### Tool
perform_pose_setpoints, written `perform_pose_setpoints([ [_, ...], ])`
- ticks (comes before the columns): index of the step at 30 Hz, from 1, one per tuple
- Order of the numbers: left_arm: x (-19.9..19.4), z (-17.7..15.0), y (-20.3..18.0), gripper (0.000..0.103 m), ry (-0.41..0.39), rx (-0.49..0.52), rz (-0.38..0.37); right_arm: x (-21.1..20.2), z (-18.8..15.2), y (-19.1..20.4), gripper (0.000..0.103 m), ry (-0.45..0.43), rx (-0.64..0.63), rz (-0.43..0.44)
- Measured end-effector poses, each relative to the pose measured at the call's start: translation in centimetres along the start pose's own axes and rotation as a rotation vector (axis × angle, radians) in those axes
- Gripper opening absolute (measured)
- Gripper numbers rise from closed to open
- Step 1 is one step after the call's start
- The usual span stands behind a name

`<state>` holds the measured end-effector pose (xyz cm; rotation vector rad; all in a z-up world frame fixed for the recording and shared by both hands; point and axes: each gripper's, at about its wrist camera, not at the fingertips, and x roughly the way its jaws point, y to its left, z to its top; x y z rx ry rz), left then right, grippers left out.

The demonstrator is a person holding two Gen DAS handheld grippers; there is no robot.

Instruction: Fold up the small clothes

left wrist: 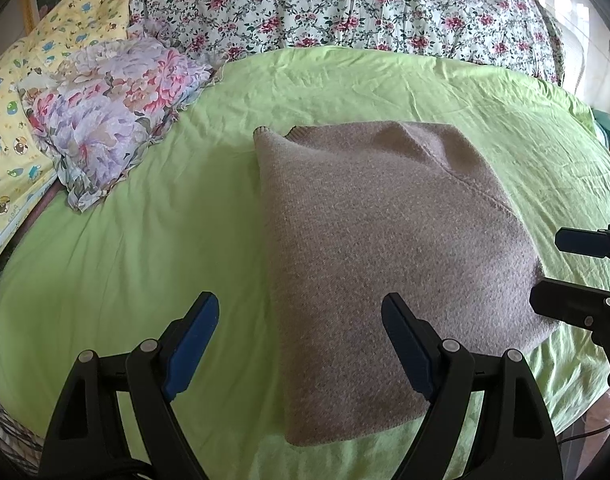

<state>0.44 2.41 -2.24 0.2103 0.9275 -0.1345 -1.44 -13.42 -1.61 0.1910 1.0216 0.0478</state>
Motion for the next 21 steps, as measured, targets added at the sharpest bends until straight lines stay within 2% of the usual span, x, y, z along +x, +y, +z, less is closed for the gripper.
perform_pose_setpoints([
  [21,0.8,0.6,-0.2,0.084,0.0,-0.002,0.017,0.5,0.3,-1.6,0.093,-0.002,0.031,0.022],
])
